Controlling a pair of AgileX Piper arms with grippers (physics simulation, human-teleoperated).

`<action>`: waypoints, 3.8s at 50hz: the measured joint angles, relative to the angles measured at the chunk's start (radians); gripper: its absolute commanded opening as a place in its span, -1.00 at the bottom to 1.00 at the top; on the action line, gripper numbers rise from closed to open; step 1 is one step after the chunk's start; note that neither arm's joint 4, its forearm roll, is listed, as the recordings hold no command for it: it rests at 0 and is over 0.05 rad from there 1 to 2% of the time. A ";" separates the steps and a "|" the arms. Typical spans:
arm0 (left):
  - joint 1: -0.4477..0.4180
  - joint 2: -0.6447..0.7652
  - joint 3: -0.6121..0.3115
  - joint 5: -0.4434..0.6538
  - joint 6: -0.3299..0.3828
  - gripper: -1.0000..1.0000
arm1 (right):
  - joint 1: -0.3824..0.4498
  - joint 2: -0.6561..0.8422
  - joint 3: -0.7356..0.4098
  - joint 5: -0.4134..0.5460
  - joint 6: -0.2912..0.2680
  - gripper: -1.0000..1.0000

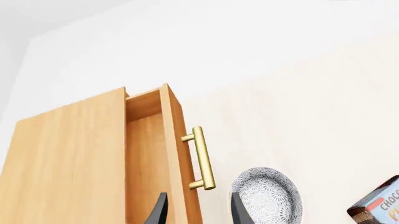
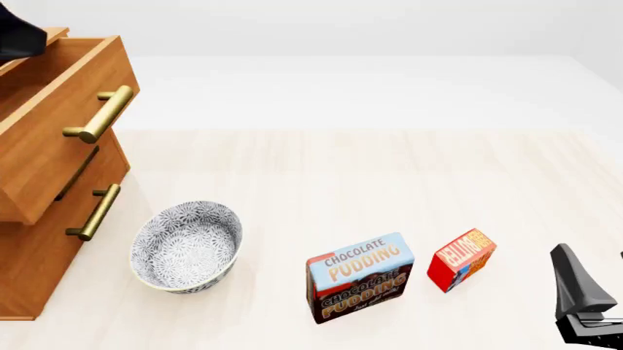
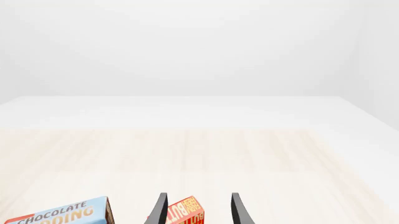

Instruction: Put the butter at the back in the top drawer of the cabinet and close it.

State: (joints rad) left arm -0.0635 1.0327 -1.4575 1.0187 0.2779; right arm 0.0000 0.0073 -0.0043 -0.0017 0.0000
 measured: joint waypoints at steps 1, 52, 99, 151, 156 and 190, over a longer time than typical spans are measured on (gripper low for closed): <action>0.000 0.003 -0.003 0.002 -0.005 1.00 | 0.000 0.000 0.000 0.000 0.000 1.00; 0.063 0.096 -0.056 0.069 -0.193 1.00 | 0.000 0.000 0.000 0.000 0.000 1.00; 0.096 0.136 -0.041 0.055 -0.238 1.00 | 0.000 0.000 0.000 0.000 0.000 1.00; 0.126 0.187 0.031 -0.016 -0.241 1.00 | 0.000 0.000 0.000 0.000 0.000 1.00; 0.128 0.192 0.042 -0.024 -0.240 1.00 | 0.000 0.000 0.000 0.000 0.000 1.00; 0.139 0.212 0.121 -0.078 -0.233 1.00 | 0.000 0.000 0.000 0.000 0.000 1.00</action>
State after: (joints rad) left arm 0.0755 1.2451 -1.3361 0.9407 0.0450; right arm 0.0000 0.0073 -0.0043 -0.0017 0.0000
